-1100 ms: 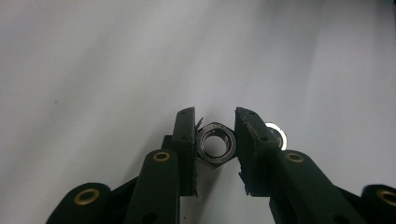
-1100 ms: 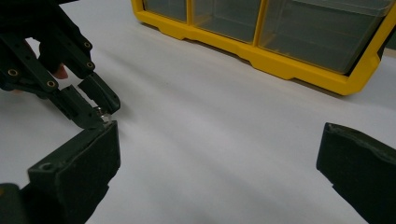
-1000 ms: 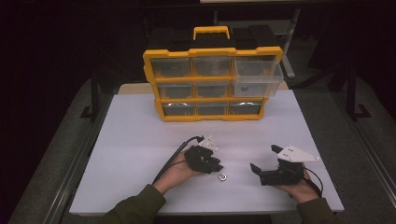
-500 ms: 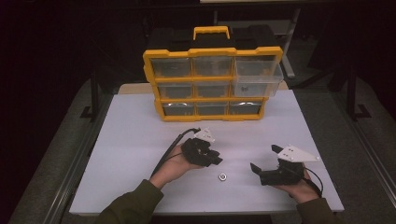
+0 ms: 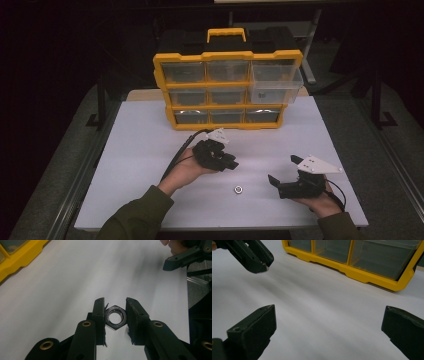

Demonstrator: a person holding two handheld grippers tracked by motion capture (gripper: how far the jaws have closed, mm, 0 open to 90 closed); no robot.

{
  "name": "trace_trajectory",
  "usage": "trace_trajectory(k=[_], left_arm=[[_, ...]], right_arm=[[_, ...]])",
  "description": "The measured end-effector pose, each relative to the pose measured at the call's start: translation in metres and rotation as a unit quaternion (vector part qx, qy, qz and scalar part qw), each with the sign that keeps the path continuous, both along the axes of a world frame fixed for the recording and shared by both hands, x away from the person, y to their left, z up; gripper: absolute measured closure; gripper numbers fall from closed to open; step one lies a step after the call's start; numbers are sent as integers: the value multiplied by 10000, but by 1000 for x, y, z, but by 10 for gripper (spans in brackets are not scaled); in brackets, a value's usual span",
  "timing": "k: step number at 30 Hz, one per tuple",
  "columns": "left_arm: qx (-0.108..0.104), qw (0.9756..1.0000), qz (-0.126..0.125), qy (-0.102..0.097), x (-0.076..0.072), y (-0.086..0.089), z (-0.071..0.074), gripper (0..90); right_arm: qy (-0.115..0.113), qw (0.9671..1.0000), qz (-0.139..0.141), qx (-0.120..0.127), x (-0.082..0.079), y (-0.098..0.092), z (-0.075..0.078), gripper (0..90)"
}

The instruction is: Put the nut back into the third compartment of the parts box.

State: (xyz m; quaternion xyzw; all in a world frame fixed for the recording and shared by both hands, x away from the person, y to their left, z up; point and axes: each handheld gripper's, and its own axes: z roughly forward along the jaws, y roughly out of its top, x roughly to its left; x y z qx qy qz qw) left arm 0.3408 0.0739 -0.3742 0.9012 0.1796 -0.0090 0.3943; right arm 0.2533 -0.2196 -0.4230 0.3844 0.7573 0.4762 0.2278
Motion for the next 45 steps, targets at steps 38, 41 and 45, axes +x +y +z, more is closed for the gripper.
trace_trajectory(k=[38, 41, 45], left_arm=[[-312, 9995, -44, -59, 29, 2, 79, 706], [-346, 9994, -44, -74, 31, 3, 86, 706], [-385, 9992, -78, -82, 33, 2, 95, 706]], right_arm=[[12, 10000, -13, 33, 0, -1, 0, 0], [1, 10000, -13, 27, 0, -1, 0, 0], [12, 10000, -21, 44, 0, -1, 1, 0]])
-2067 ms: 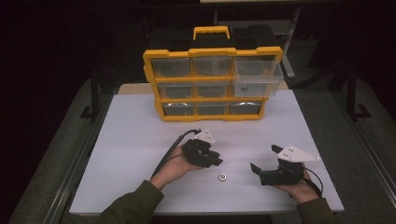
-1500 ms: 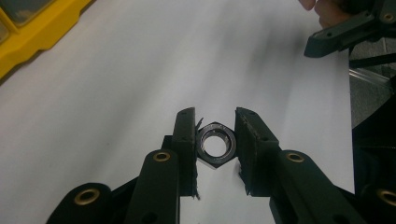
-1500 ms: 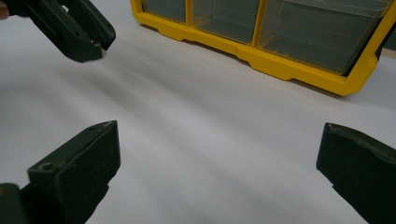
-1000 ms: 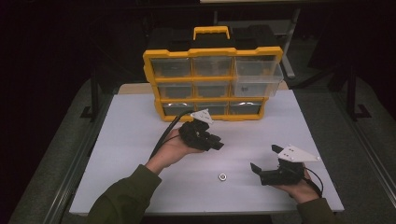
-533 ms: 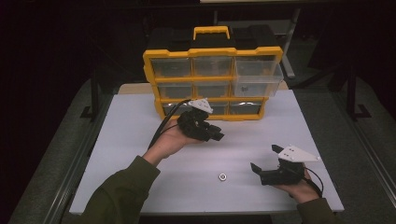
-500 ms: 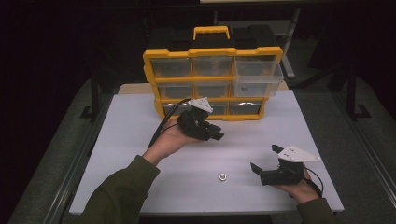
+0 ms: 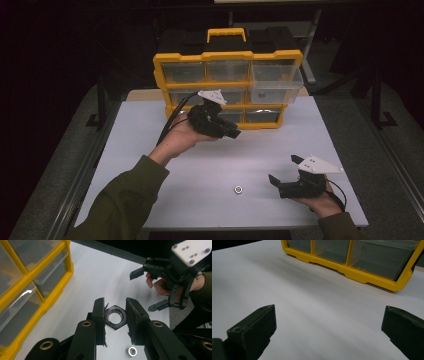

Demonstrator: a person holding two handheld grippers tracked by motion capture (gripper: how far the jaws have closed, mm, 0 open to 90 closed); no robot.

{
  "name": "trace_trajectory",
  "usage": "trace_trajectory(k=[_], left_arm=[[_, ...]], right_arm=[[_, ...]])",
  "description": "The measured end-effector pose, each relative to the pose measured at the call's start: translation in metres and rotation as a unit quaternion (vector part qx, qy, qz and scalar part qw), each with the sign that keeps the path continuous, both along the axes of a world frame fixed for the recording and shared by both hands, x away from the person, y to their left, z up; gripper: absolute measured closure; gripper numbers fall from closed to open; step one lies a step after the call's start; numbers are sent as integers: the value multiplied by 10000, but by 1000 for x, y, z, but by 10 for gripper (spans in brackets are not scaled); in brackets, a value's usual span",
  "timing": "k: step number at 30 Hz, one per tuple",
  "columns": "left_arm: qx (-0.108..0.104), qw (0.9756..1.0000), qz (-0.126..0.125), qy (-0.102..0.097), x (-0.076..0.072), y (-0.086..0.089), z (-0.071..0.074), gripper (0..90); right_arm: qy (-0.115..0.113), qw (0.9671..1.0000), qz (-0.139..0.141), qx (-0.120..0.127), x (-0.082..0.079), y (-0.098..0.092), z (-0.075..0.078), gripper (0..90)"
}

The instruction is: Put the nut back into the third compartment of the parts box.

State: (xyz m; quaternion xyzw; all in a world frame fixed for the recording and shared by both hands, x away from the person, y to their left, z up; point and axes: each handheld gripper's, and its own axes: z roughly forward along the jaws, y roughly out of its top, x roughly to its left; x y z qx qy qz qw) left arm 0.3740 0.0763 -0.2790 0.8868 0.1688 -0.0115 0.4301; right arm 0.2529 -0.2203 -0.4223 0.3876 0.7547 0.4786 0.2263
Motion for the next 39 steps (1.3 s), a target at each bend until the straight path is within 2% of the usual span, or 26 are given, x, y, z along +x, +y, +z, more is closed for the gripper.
trace_trajectory(k=[8, 15, 23, 29, 39], left_arm=[[-1, 10000, 10, -31, 7, -2, 16, 706], [-69, 9999, -29, -132, 12, -5, 31, 706], [-139, 9998, -22, -148, 19, -7, 45, 706], [-61, 9997, -76, -237, 22, -10, 55, 706], [-159, 9993, -44, -321, 29, -15, 74, 706]], right_arm=[[0, 10000, 6, -6, 0, 0, 0, 0], [-11, 10000, 11, -11, 0, 0, 0, 0], [-27, 10000, 5, 18, 0, 0, 0, 0], [-27, 10000, 8, 19, 0, 0, 0, 0], [-30, 10000, 14, 2, 0, 0, 0, 0]])
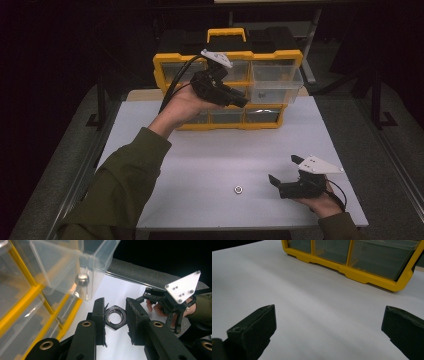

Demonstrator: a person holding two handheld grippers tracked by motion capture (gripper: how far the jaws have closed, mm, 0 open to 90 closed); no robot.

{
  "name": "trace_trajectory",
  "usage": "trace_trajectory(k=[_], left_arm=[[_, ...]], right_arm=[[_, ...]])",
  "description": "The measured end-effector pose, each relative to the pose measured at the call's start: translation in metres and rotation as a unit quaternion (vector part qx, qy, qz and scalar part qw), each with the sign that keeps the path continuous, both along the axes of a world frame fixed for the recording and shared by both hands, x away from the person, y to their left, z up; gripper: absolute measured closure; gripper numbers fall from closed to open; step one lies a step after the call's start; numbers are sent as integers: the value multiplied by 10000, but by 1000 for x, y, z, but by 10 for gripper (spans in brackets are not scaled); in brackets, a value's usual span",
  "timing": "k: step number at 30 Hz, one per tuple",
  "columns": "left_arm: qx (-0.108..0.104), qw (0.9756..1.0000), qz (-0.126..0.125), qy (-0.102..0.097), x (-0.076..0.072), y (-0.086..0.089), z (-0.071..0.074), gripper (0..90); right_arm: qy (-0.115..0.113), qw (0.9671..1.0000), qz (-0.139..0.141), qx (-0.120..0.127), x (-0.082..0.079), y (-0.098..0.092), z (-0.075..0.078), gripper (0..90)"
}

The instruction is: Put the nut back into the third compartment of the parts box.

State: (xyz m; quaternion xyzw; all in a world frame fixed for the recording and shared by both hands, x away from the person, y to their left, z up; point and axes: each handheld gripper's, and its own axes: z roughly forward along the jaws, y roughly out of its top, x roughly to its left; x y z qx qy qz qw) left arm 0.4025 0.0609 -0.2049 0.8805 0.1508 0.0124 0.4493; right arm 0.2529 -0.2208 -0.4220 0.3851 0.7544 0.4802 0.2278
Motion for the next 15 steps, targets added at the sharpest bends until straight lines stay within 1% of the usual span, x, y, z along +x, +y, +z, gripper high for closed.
trace_trajectory(k=[2, 3, 6, 9, 15], left_arm=[[2, 10000, 10, 3, 0, -2, 4, 705], [32, 10000, -13, -40, 1, -3, 6, 706], [30, 10000, -13, -54, 3, -6, 11, 706], [34, 10000, 29, -74, 4, -9, 16, 705], [37, 9999, 38, -137, 9, -14, 30, 706]], right_arm=[[6, 10000, -4, 19, 0, 0, 0, 0], [5, 10000, -1, 17, 0, 0, 0, 0], [4, 10000, 3, 19, 0, 0, 0, 0], [9, 10000, 11, 19, -1, 0, 1, 0], [6, 10000, 15, 25, -1, 0, 1, 0]])
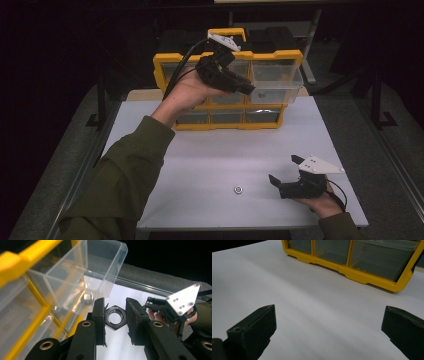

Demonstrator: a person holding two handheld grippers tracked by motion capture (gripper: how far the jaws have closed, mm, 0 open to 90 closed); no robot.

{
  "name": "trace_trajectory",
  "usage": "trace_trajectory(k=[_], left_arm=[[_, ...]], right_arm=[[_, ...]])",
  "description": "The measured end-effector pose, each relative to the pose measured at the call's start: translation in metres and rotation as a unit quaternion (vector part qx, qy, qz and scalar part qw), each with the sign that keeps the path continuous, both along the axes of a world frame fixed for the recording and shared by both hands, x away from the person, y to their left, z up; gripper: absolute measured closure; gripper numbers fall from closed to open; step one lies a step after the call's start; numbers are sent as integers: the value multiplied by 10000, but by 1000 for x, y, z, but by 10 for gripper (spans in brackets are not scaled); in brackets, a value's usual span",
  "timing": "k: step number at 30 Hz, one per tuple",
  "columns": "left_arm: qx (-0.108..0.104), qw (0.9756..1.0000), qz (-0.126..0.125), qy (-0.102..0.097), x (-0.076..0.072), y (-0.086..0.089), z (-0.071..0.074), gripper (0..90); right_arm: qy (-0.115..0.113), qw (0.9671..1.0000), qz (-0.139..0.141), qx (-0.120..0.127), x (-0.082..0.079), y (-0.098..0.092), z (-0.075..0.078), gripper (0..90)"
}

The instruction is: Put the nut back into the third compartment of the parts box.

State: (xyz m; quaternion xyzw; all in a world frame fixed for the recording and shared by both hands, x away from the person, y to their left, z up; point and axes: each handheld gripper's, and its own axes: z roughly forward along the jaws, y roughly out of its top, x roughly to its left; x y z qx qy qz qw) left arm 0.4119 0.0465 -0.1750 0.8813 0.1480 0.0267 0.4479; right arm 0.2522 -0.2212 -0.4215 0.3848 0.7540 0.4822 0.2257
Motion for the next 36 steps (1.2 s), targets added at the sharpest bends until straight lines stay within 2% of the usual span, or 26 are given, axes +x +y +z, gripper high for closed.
trace_trajectory(k=[5, 12, 25, 36], left_arm=[[-31, 10000, 46, -18, 7, -6, 8, 706], [-24, 9998, 168, -84, 18, -10, 13, 706], [-136, 9994, 318, -11, 36, -18, 13, 705], [-71, 9996, 290, -6, 42, -33, 9, 706]], right_arm=[[5, 10000, 6, 16, 0, 0, 0, 0], [4, 10000, 8, 26, 0, 0, 0, 0], [11, 10000, 10, 61, -1, -1, 1, 0], [-25, 10000, 19, 66, -1, -1, 1, 0]])
